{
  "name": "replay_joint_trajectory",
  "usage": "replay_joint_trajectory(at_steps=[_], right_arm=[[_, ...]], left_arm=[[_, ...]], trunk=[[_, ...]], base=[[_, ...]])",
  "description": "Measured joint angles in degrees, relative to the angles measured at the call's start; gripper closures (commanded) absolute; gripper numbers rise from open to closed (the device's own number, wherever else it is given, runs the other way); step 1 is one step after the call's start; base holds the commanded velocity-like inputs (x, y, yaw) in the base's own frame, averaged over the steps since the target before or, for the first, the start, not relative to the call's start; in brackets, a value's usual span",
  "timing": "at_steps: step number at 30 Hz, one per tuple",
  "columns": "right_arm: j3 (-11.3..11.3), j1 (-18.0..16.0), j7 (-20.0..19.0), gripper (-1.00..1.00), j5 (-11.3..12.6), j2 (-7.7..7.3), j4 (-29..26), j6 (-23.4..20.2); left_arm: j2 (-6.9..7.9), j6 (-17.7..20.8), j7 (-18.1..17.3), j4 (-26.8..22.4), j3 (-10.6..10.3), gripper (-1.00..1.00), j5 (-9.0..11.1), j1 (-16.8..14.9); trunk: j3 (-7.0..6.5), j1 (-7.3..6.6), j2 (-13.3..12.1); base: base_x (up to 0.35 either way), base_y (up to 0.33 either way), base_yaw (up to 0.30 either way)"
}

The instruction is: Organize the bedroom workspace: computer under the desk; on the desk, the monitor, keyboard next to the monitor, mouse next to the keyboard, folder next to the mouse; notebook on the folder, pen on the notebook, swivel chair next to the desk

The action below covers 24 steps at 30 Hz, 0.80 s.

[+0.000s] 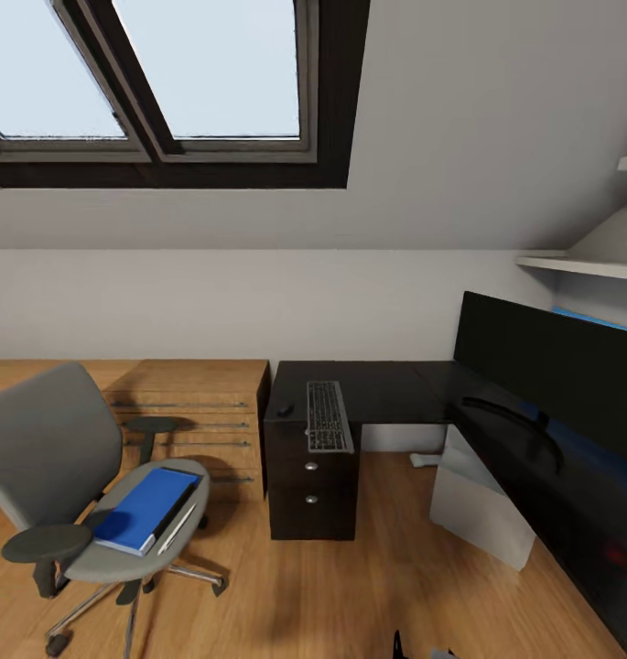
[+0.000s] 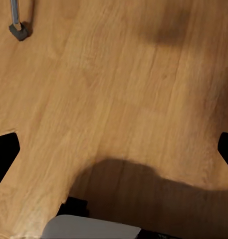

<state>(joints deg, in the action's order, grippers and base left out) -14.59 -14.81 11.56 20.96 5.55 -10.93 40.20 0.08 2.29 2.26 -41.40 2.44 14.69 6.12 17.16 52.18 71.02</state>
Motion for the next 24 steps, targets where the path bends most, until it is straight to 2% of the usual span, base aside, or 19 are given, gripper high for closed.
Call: replay_joint_trajectory(at_steps=[13,21,24], right_arm=[[-0.11,0.0,0.0,-1.0,-0.05,0.17,0.01,-0.1],[-0.11,0.0,-0.01,-1.0,-0.04,0.17,0.0,-0.11],[-0.11,0.0,-0.01,-1.0,-0.08,0.18,0.0,-0.12]], left_arm=[[0.0,-0.06,0.0,0.0,0.0,-1.0,0.0,0.0],[0.0,-0.06,0.01,-0.01,-0.01,-1.0,0.0,0.0],[-0.02,-0.06,0.01,0.0,0.0,-1.0,0.0,0.0]], trunk=[[-1.5,-2.86,-5.22],[-1.38,-2.87,-5.23],[-1.9,-3.52,-6.42]], base=[[-0.337,-0.132,0.137],[-0.338,-0.048,0.022],[-0.339,-0.01,0.005]])
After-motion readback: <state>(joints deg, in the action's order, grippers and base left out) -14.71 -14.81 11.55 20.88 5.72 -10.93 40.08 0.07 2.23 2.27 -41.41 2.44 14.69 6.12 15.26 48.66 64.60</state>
